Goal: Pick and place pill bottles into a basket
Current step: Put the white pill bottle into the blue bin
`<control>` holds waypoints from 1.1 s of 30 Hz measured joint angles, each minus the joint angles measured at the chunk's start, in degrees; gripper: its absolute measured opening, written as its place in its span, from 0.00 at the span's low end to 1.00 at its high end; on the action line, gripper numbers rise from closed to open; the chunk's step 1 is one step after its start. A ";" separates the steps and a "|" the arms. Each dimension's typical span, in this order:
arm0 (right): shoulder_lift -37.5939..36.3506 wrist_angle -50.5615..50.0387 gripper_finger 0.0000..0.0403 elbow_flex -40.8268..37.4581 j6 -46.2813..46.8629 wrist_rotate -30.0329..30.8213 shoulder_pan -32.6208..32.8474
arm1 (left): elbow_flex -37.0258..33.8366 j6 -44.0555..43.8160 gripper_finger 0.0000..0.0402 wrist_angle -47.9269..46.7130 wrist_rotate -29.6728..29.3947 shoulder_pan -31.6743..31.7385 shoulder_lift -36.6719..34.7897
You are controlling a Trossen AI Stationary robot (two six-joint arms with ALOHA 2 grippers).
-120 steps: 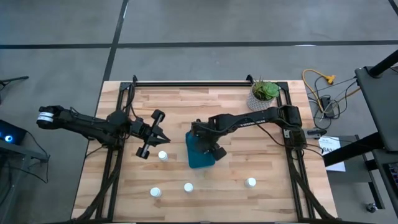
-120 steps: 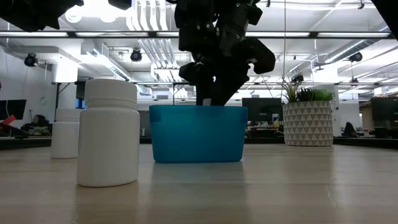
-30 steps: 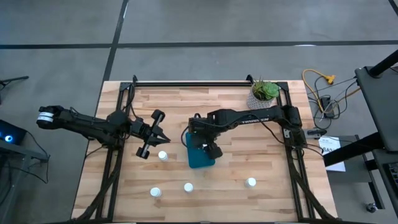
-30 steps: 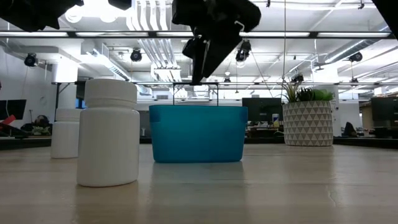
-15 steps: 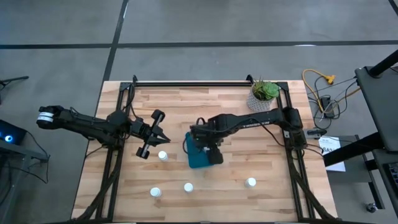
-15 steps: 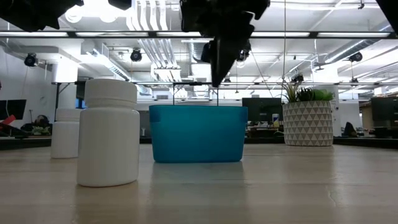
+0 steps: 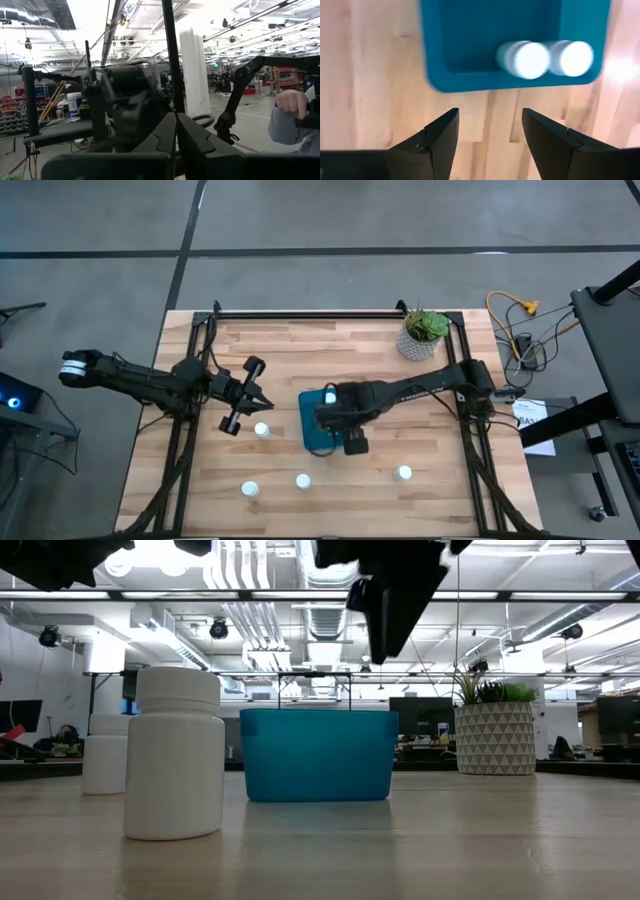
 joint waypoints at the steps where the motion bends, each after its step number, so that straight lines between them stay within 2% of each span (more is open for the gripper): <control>1: -0.31 -0.22 0.52 -0.04 0.14 0.01 0.79 | 0.00 0.00 0.00 0.01 -0.05 0.01 0.01; 14: -8.05 -1.60 0.52 -3.87 1.98 0.08 9.53 | 0.00 0.00 0.00 0.02 -0.14 0.00 -0.02; 23: -13.94 -2.92 0.52 -11.74 5.76 -0.14 12.43 | -0.24 0.00 0.00 0.01 -0.14 0.00 -0.02; 33: -19.62 -1.40 0.52 -19.35 15.22 -1.96 17.31 | -0.39 0.01 0.00 0.02 -0.12 0.01 -0.02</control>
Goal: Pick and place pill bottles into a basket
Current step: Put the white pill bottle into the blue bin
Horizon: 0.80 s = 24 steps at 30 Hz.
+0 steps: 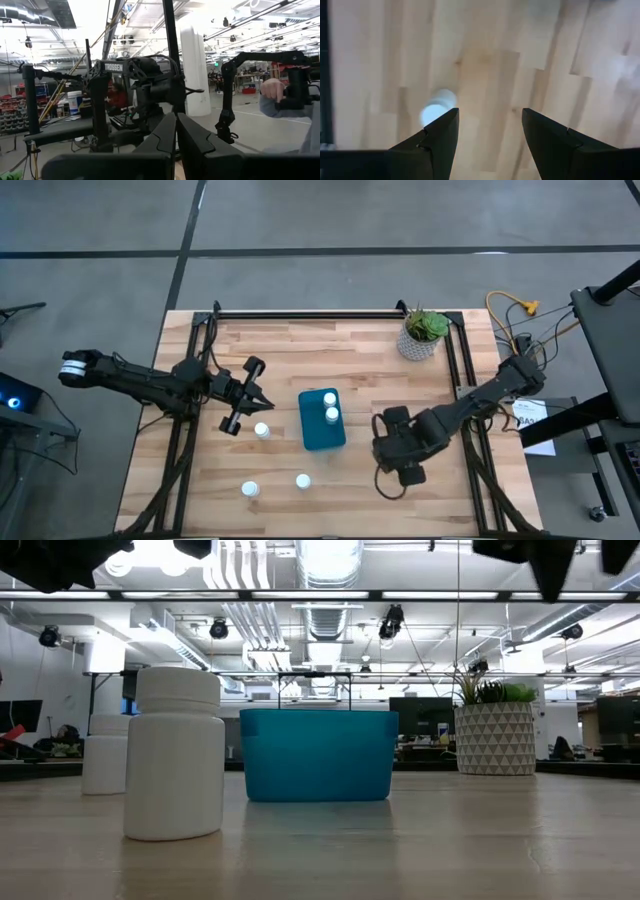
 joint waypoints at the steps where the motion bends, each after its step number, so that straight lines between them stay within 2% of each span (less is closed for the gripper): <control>1: -0.29 0.36 0.52 -0.18 0.62 -0.03 0.64 | 0.00 0.01 0.00 0.00 -0.01 -0.01 0.00; 14: 0.40 4.39 0.52 -2.47 3.20 -0.02 8.99 | 0.00 1.14 0.00 0.00 -0.46 0.00 0.00; 24: 2.91 5.24 0.52 -6.33 4.16 0.01 10.19 | 0.00 1.12 0.00 0.02 -0.45 -0.01 0.00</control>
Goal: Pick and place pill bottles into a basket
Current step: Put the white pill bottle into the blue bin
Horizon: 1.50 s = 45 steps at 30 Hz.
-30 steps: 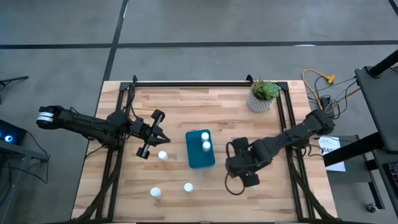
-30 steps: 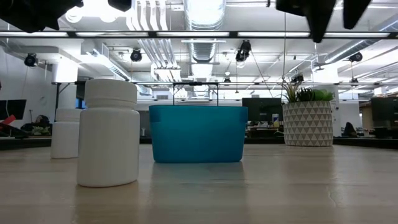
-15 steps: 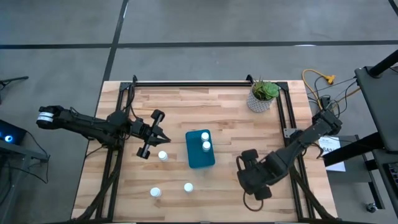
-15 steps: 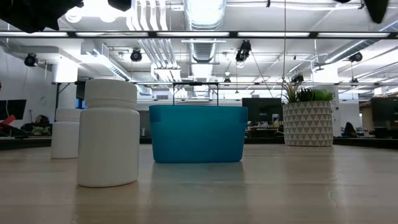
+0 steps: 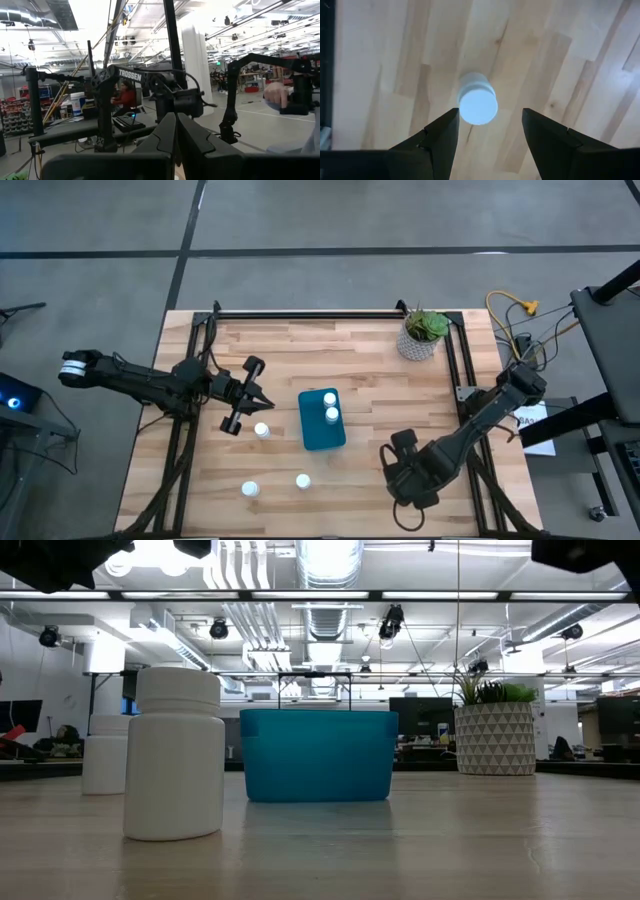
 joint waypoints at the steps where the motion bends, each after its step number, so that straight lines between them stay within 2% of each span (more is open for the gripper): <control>1: -0.02 0.01 0.52 -0.52 -0.15 0.03 0.01 | 0.00 0.00 0.00 0.00 0.01 -0.01 0.00; 5: -0.44 1.45 0.52 -2.17 0.93 0.00 0.31 | 0.00 -0.02 0.00 0.00 0.01 0.01 0.00; 11: -0.49 10.01 0.52 -5.59 0.27 -0.08 1.07 | 0.00 -0.04 0.00 0.00 0.01 0.00 0.00; 24: -0.49 10.63 0.52 -9.82 0.34 -0.48 1.05 | 0.00 -0.04 0.00 -0.02 0.01 -0.01 0.00; 32: -0.49 16.56 0.52 -13.00 -0.31 -0.48 1.05 | 0.00 -0.04 0.00 -0.01 0.01 0.00 0.00; 45: -0.47 19.02 0.52 -17.06 -0.44 -0.58 1.01 | 0.00 -0.04 0.00 0.00 -0.01 -0.01 0.00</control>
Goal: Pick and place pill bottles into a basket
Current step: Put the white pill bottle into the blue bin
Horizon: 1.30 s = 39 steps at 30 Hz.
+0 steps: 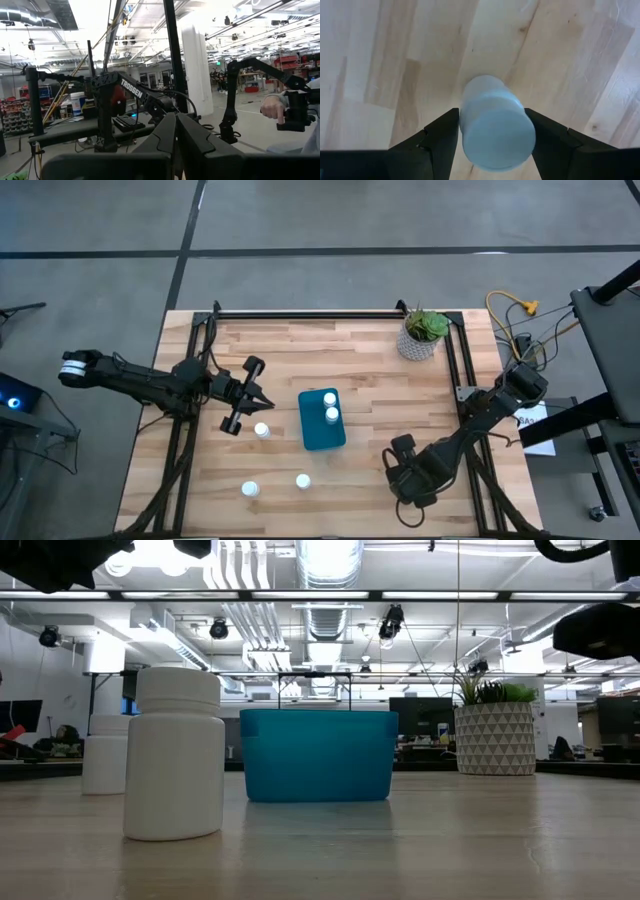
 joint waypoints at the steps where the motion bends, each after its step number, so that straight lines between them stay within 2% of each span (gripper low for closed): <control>1: 0.00 0.20 0.52 0.14 -0.04 0.00 0.00 | 0.00 0.00 0.00 0.00 0.00 0.01 0.00; 12: 0.02 0.46 0.51 1.97 -1.15 -0.14 -0.09 | 0.00 0.00 0.00 -0.02 -0.13 0.01 0.00; 23: -0.13 0.69 0.38 1.49 -2.55 -0.51 -0.11 | 0.00 0.00 0.00 -0.02 -0.15 0.01 0.00; 32: 0.09 0.07 0.38 3.24 -6.15 -0.48 -0.53 | 0.00 0.00 0.00 -0.02 -0.15 0.01 0.00; 39: -0.16 0.04 0.38 4.00 -9.30 0.22 -4.09 | 0.00 0.00 0.00 -0.01 -0.16 0.01 0.00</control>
